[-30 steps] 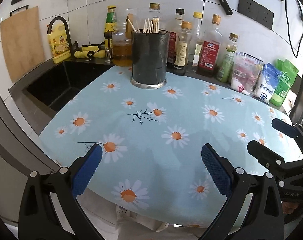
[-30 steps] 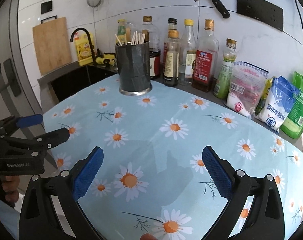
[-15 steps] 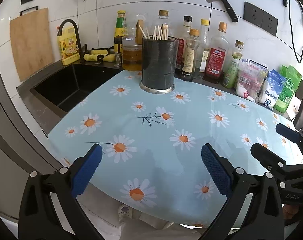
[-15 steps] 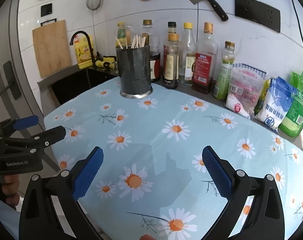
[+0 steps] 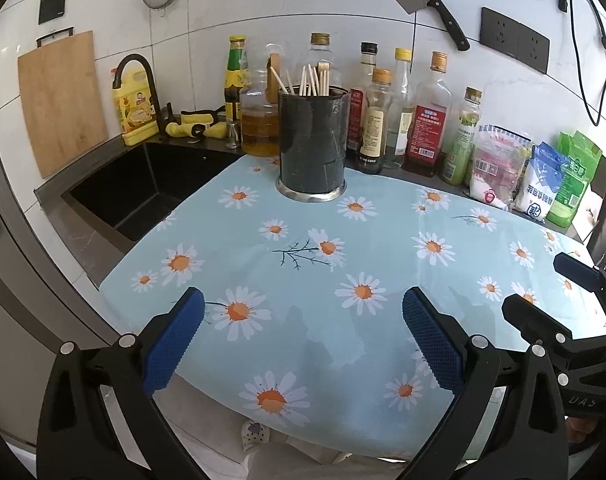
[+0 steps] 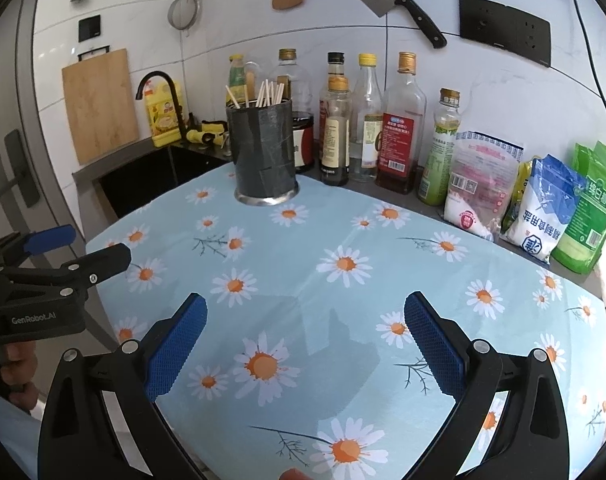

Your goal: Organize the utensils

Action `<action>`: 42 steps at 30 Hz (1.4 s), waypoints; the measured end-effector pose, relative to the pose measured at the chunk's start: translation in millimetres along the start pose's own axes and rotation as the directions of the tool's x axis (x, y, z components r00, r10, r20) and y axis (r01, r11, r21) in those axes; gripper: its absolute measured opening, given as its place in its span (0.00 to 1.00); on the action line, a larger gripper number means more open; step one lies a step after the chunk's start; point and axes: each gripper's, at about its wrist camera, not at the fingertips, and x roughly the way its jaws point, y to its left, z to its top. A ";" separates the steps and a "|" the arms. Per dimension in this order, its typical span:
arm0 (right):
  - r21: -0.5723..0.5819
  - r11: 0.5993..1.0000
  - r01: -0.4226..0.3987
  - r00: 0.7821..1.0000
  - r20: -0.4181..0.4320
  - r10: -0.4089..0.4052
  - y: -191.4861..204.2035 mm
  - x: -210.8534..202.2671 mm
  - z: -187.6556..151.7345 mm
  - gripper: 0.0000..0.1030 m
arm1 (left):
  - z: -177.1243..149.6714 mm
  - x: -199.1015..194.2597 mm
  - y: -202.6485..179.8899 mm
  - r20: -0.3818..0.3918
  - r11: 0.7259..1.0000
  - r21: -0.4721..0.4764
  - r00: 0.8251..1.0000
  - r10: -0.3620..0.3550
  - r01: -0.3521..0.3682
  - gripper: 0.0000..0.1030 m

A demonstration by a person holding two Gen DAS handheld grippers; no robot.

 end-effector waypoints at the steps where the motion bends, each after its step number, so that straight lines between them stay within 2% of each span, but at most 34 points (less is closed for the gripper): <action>1: 0.002 1.000 0.002 1.000 0.000 -0.002 -0.4 0.3 0.1 0.92 | 0.5 0.5 -0.3 0.001 1.000 0.002 1.000 -0.002 0.002 0.94; 42: 0.003 1.000 -0.006 1.000 0.010 0.006 -7.6 3.1 3.9 0.92 | 6.7 0.8 -7.4 -0.005 1.000 0.008 1.000 0.014 -0.014 0.94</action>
